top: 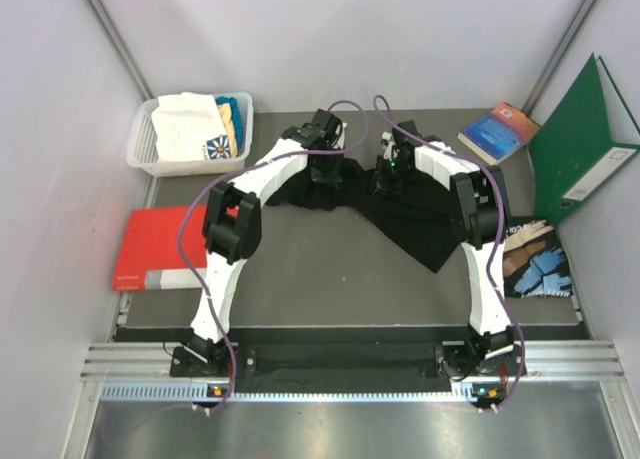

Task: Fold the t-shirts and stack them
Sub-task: Flatten the tshirt out

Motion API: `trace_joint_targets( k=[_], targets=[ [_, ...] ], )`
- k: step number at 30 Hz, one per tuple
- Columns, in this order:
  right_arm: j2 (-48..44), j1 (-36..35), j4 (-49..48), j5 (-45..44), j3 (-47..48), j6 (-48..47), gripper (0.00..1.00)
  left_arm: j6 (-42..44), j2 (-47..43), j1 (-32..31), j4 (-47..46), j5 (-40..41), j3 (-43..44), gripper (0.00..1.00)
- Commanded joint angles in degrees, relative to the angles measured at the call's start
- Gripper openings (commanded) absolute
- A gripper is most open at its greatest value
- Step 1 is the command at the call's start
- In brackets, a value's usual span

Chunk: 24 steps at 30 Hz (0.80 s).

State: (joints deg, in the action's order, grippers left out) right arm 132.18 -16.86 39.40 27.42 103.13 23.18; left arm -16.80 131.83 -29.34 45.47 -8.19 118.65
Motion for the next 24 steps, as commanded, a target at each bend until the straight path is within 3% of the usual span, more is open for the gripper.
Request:
trace_joint_targets(
  k=[1,15,24],
  targets=[
    [4.5,-0.6,-1.3,-7.0,-2.9,-2.0,0.07,0.3,-11.5,2.6,0.7,3.3,-2.9,0.00],
    [6.1,-0.1,0.8,-8.5,-0.1,-3.1,0.07,-1.6,-32.2,2.9,15.4,4.0,-27.2,0.00],
    [8.9,1.0,4.7,-10.3,7.7,-4.1,0.06,-7.1,-38.4,2.2,23.9,1.1,-42.8,0.00]
  ],
)
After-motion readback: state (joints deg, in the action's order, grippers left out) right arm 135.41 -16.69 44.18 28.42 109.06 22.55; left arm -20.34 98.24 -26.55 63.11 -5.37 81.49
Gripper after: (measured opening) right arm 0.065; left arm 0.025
